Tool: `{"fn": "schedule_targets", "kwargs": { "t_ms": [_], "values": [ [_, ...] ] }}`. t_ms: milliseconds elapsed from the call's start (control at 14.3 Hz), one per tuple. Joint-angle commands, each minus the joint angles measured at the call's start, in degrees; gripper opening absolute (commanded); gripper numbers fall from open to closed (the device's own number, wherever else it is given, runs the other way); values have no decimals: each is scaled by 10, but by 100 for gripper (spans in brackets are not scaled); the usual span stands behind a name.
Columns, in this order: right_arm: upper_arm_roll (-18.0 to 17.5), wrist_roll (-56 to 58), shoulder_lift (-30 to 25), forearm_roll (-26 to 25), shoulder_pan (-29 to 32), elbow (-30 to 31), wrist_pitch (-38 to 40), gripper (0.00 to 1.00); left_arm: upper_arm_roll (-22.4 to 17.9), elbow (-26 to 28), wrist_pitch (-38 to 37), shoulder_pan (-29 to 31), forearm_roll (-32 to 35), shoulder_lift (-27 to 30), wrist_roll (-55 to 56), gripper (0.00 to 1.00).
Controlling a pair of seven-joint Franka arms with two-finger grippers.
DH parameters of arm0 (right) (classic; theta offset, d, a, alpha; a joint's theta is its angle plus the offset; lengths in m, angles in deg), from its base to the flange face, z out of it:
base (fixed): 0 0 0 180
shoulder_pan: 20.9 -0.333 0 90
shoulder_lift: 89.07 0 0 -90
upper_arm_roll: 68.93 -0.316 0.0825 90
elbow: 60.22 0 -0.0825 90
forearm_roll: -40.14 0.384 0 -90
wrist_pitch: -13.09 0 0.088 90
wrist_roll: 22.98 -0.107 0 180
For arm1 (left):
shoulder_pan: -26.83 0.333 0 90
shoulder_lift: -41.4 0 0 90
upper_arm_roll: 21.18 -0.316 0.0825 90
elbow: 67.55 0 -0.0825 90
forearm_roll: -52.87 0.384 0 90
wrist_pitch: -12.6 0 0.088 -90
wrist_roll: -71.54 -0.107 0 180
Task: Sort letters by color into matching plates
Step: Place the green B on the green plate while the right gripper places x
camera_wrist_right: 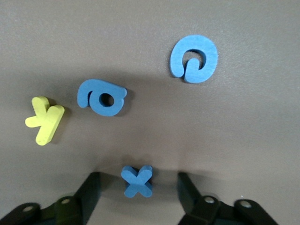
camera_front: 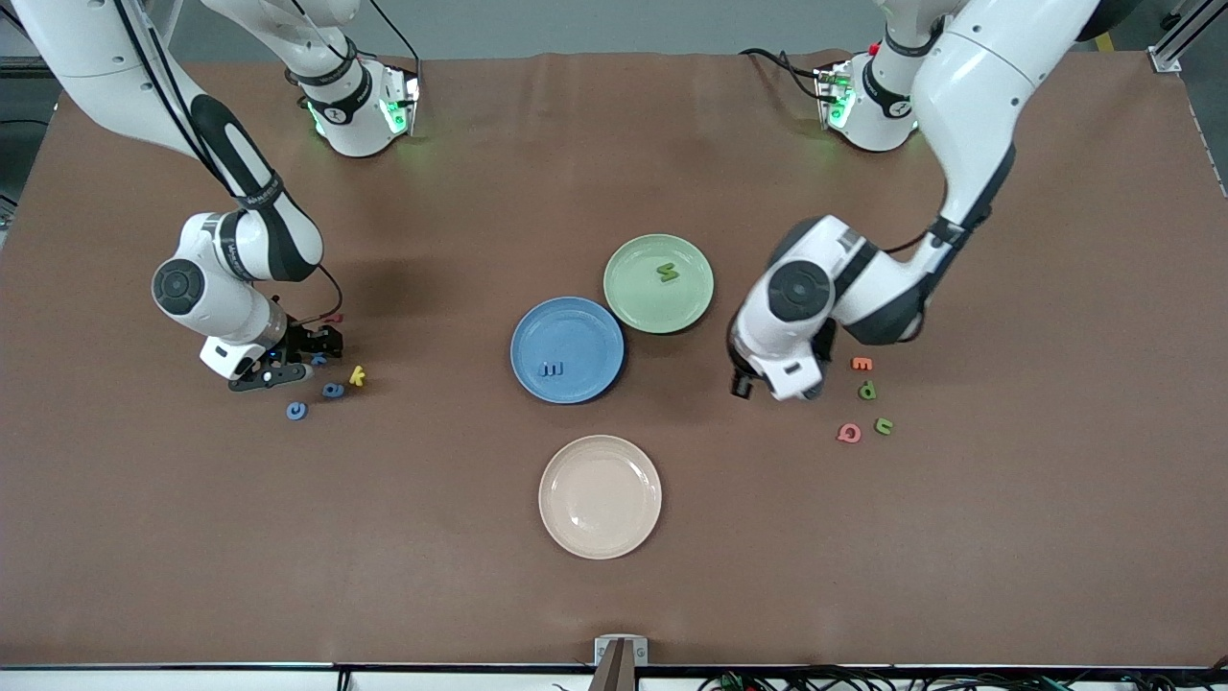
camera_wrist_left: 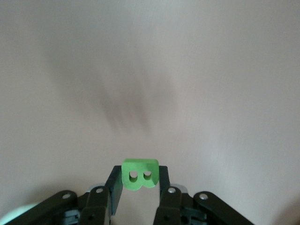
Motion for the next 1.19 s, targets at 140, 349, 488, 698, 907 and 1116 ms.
{"fn": "schedule_targets", "kwargs": {
  "t_ms": [140,349,488,698,907,1116],
  "values": [
    [-2,7,-11,-8,7,18,3,47,34,17,13,-59,10,-15,97,0],
    [-2,6,-9,-7,7,17,3,31,33,22,19,-99,10,-25,125,8],
    [-2,6,-9,-7,7,16,3,21,33,22,23,-106,10,-33,131,48],
    [-3,-1,-12,-7,7,14,8,3,33,26,23,-115,11,-30,140,85],
    [-6,-26,-36,-4,1,-2,70,2,32,22,13,-106,14,-14,131,99],
    [-10,-121,-68,2,-43,-19,135,1,31,20,-26,-70,58,9,84,99]
  ]
}}
